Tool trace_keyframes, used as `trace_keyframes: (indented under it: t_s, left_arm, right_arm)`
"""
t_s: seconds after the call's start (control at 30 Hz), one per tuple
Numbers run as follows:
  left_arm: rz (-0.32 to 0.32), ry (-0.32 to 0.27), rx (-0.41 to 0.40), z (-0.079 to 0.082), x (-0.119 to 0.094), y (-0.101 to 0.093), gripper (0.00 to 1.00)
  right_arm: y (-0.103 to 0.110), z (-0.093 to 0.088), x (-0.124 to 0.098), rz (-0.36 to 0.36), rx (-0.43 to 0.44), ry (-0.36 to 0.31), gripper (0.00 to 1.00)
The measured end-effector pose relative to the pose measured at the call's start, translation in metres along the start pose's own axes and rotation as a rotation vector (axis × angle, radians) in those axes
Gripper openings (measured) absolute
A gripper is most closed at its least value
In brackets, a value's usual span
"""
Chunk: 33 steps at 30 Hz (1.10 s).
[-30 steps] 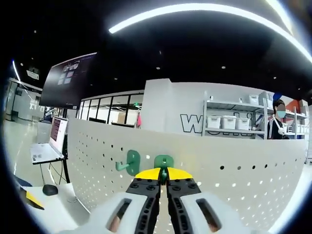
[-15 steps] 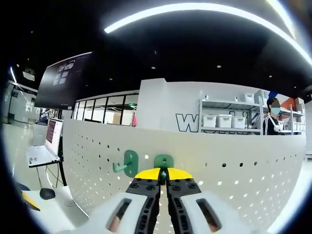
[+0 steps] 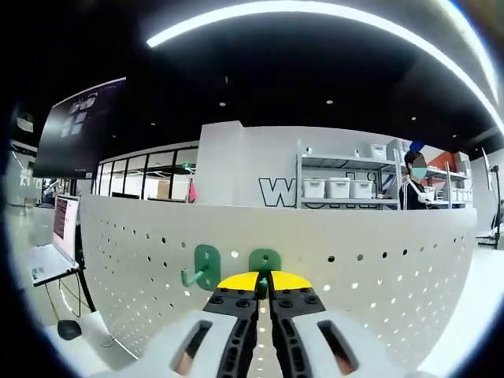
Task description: Insert the hook assembly into the mounting plate slot until the hook locks in place.
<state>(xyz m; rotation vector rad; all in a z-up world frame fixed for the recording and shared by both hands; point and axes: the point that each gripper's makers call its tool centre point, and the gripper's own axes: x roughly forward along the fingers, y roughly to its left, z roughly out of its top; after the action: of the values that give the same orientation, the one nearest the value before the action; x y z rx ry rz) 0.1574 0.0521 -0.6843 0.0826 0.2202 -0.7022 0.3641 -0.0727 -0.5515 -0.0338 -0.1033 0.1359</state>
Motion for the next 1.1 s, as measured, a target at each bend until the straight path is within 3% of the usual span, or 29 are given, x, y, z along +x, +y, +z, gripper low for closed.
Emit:
trace_keyframes:
  t_s: [0.63, 1.1]
  left_arm:
    - [-0.003, 0.005, 0.004, -0.0053, -0.0016, -0.0036, 0.81]
    - [-0.011, -0.002, 0.009, -0.0036, 0.0021, -0.0093, 0.81]
  right_arm:
    - [0.0017, -0.0027, 0.0015, -0.012, -0.006, 0.018, 0.03]
    - [0.0057, -0.0033, -0.0029, 0.111, 0.018, 0.026, 0.10]
